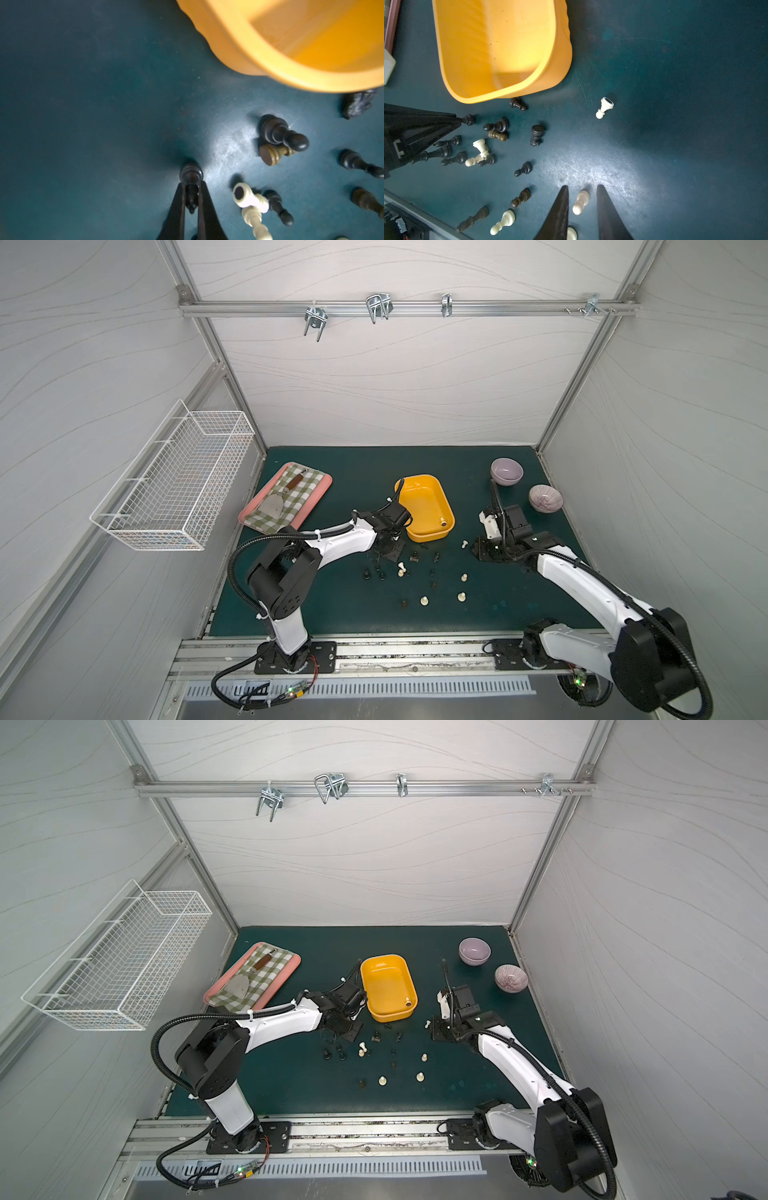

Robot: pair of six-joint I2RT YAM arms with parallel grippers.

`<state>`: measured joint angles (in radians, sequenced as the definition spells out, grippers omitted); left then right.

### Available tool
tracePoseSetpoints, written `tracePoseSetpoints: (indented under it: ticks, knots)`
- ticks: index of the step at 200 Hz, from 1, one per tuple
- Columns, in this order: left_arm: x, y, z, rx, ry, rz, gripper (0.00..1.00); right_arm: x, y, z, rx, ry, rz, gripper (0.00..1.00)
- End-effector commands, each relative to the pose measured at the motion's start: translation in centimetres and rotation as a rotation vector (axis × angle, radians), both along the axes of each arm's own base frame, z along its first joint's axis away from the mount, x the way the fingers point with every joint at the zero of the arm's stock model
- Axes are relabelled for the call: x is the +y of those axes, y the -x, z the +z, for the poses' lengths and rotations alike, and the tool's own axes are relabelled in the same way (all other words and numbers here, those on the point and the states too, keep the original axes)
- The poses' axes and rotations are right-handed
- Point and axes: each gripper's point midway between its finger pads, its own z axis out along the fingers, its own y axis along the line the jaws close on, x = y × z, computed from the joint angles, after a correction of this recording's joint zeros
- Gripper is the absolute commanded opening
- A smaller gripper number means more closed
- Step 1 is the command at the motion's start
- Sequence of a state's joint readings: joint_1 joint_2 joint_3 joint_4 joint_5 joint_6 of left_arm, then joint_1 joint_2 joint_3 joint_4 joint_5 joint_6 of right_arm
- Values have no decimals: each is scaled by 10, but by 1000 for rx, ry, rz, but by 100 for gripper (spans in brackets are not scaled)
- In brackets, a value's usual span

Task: Put the chess pieces into the storage box
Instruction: Pick up the chess piece at the center of the board, then place the chess piece in the storage box.

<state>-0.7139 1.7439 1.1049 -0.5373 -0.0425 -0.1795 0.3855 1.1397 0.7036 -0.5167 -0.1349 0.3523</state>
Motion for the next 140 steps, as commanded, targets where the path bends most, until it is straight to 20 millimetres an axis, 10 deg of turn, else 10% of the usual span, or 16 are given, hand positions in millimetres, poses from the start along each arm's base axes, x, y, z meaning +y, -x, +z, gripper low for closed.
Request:
tracePoseSetpoints:
  ticks: [1,60,140]
  knots:
    - [-14,-12,38,-60,69,-37,8,-1,2,4,-4,-12,-12,26]
    - [-37,-28,87,-144,160,-102,8,-1,2,3,-3,-18,-15,26]
    - [-77,-54,91,-117,221,-147,9,0,5,4,-1,-29,-21,26]
